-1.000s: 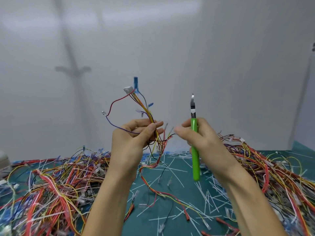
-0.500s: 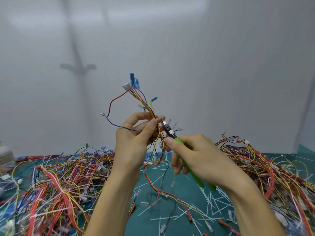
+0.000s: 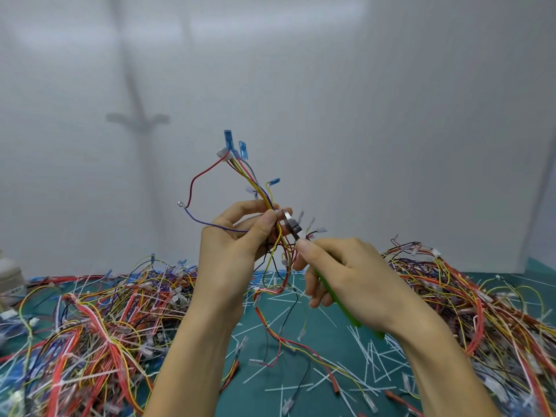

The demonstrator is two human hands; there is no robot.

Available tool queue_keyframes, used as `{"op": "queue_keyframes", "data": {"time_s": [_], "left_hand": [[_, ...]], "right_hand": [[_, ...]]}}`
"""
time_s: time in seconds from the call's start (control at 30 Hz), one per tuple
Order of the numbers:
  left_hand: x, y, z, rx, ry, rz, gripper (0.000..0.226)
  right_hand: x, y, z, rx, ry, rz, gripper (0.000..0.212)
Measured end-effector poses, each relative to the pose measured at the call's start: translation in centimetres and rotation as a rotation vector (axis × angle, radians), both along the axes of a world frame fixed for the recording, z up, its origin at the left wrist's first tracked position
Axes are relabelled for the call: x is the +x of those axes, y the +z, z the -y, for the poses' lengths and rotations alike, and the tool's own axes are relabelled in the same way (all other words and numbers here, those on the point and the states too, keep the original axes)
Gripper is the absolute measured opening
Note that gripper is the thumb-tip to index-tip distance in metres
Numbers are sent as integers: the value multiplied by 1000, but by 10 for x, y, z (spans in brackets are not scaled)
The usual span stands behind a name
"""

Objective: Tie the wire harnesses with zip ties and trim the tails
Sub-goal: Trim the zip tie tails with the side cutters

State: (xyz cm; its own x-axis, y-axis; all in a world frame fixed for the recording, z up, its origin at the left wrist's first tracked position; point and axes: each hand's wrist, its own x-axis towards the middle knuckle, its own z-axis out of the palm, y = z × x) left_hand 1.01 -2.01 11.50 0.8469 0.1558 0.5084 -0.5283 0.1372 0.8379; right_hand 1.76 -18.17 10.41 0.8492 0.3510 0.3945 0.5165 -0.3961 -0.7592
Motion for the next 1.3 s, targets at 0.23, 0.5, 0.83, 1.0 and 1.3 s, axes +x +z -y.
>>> {"op": "queue_keyframes", "data": {"time_s": [0.23, 0.5, 0.83, 1.0, 1.3], "left_hand": [[0, -1, 3, 22, 12, -20, 13], [0, -1, 4, 38, 28, -50, 11], [4, -2, 2, 20, 58, -54, 12], [0, 2, 0, -34, -13, -121, 9], [-3, 3, 0, -144, -88, -148, 22]], "right_hand": [[1, -2, -1, -3, -8, -8, 48], [1, -1, 2, -23, -38, 18, 47], [-3, 2, 0, 49, -42, 21, 47], [-1, 7, 0, 309, -157, 57, 34], [3, 2, -1, 251, -238, 77, 10]]}}
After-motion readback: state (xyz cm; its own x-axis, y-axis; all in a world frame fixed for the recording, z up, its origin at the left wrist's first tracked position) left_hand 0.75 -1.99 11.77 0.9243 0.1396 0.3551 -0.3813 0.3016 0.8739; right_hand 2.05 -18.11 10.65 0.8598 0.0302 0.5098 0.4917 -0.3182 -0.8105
